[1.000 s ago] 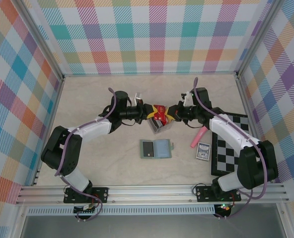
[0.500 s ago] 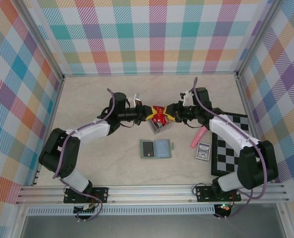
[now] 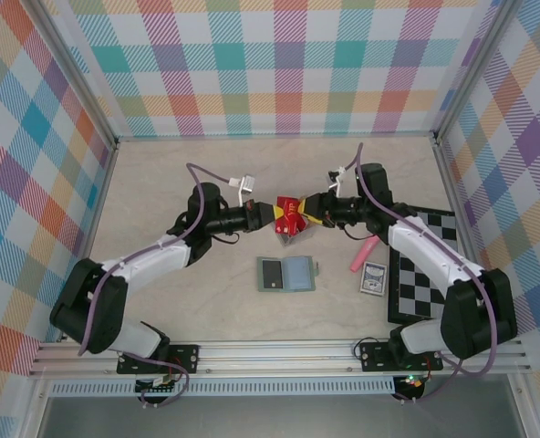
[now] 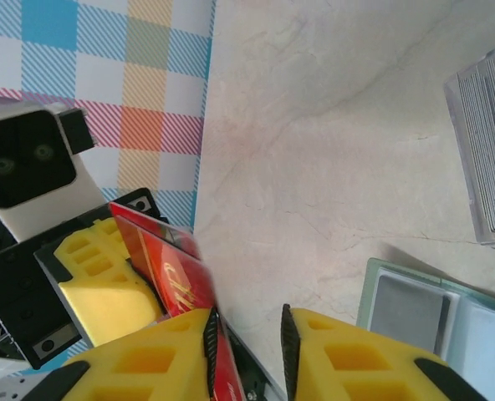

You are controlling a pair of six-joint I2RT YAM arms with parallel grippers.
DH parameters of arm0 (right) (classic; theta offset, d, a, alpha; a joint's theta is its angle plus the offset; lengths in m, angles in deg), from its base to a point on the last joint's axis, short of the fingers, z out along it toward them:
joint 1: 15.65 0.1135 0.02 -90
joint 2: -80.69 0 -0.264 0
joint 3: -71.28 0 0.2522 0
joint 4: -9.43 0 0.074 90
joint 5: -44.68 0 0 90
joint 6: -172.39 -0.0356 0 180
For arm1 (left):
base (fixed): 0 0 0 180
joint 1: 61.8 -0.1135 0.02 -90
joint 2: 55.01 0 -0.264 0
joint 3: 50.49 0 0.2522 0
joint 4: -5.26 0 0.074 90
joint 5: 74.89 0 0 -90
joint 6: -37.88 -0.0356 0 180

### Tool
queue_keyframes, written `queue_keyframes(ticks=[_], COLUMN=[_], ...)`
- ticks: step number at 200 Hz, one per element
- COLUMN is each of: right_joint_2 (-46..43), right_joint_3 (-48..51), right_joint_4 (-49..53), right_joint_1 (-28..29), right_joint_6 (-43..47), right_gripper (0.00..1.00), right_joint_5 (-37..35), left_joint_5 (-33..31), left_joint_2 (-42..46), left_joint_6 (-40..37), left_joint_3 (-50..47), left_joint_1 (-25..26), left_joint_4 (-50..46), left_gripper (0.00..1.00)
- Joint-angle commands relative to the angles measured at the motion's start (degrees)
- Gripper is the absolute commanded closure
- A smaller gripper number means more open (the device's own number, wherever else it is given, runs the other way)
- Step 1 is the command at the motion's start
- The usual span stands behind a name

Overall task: Put the credit cards into the card holder
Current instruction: Place several credit cards in the storage box.

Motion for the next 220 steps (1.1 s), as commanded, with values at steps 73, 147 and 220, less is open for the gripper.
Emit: queue_keyframes(ticks=[73,147,220], right_joint_2=[-6.9,-3.8,0.7], right_joint_3=[5.0,1.7,-1.7], right_joint_4=[-6.8,-4.1,-4.3], right_joint_1=[1.6,2.9,2.9], right_joint_6=[3.9,1.9,0.3], right_gripper=[0.51,0.48,0.72], right_joint_5=[-0.6,-7.2,-5.9], left_joint_5=[-7.0,-1.7,-1.5], left_joint_2=[7.0,-8.1,-10.3], left_joint_6=[-12.1,19.7,21.0], left_joint_3=[-1.9,3.3,4.7], left_joint_1=[2.3,2.2,2.0], left_joint_4=[0.5,17.6,18.1], left_gripper=[1.00,1.00,0.98])
